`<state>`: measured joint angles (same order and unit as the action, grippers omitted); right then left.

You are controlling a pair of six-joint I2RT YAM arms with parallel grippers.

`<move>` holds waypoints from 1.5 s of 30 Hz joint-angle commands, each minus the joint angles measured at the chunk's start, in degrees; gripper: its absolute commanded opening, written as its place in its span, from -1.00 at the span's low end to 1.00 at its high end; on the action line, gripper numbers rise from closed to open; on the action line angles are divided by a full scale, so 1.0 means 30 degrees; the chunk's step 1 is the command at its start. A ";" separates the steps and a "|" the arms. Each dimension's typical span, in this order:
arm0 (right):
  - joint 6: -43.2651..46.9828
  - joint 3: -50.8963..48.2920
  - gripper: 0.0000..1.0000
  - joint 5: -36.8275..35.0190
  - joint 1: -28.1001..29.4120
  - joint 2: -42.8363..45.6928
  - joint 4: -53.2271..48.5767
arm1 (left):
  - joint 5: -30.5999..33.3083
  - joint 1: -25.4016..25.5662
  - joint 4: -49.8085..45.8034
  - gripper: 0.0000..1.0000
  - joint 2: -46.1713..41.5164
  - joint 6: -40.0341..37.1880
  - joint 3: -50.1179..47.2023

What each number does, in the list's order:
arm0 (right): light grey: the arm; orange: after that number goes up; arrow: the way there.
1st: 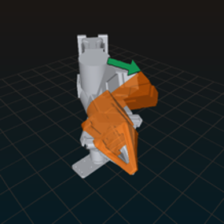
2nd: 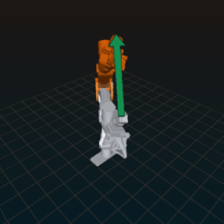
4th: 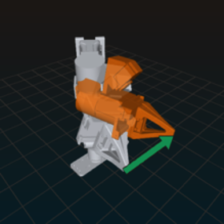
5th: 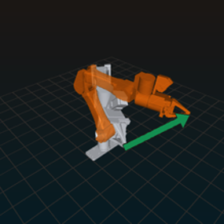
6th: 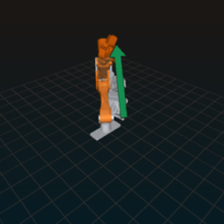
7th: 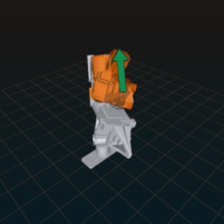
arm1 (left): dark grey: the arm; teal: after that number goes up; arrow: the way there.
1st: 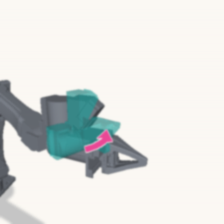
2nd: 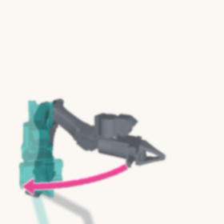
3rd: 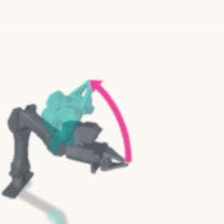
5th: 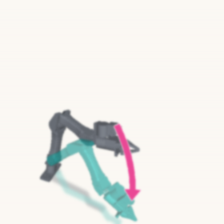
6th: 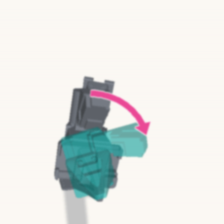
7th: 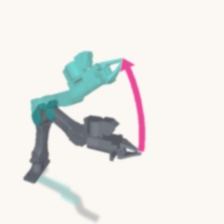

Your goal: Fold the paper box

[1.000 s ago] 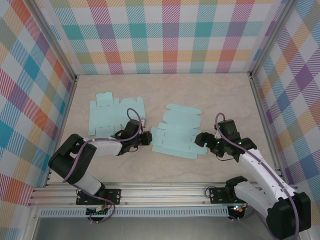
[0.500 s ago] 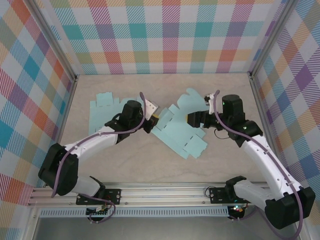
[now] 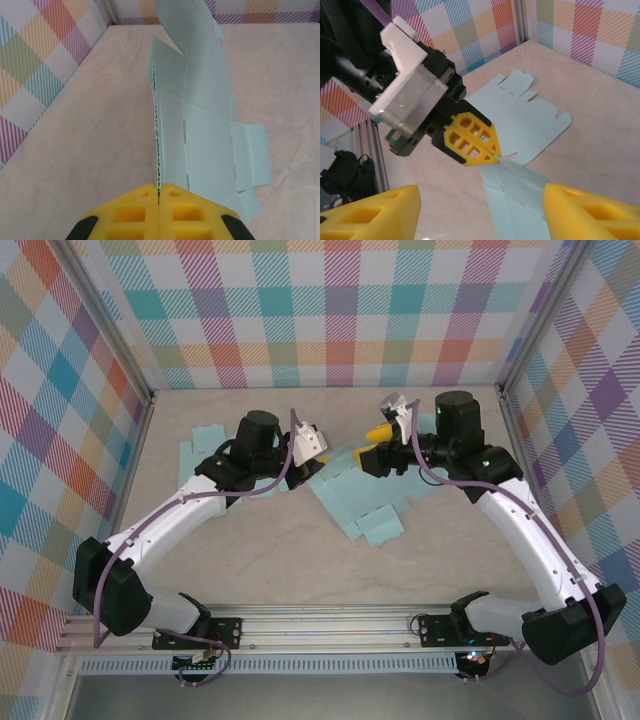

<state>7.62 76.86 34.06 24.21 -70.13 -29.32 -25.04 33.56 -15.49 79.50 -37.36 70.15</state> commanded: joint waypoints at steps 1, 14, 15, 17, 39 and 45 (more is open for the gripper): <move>0.2741 0.1252 0.32 -0.0304 0.0399 -0.0542 -0.1535 | -0.1824 -0.0201 -0.1469 -1.00 0.0299 -0.1611 0.1306; 0.6830 0.3560 0.29 -0.5659 0.3068 -0.1586 -0.4128 | -0.3775 -0.0347 -0.5600 -1.00 0.1180 -0.4454 0.4881; 0.6970 0.3794 0.26 -0.5989 0.3219 -0.1842 -0.4493 | -0.3838 -0.0358 -0.5730 -1.00 0.1183 -0.4563 0.5010; 0.7158 0.4161 0.20 -0.6338 0.3440 -0.2242 -0.4996 | -0.4035 -0.0377 -0.6046 -1.00 0.1271 -0.4762 0.5302; 0.7715 0.2921 -1.00 -0.6986 0.3975 -0.2209 -0.4127 | -0.5364 -0.0889 -0.6579 -1.00 0.1491 -0.4427 0.6778; 0.7441 0.1100 -1.00 -0.7524 0.3943 -0.0470 -0.1921 | -0.7088 -0.3421 -0.4297 0.18 0.0347 -0.0830 0.5431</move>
<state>30.68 81.78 12.29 36.34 -74.63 -40.23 -41.19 27.29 -33.17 84.25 -46.50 87.79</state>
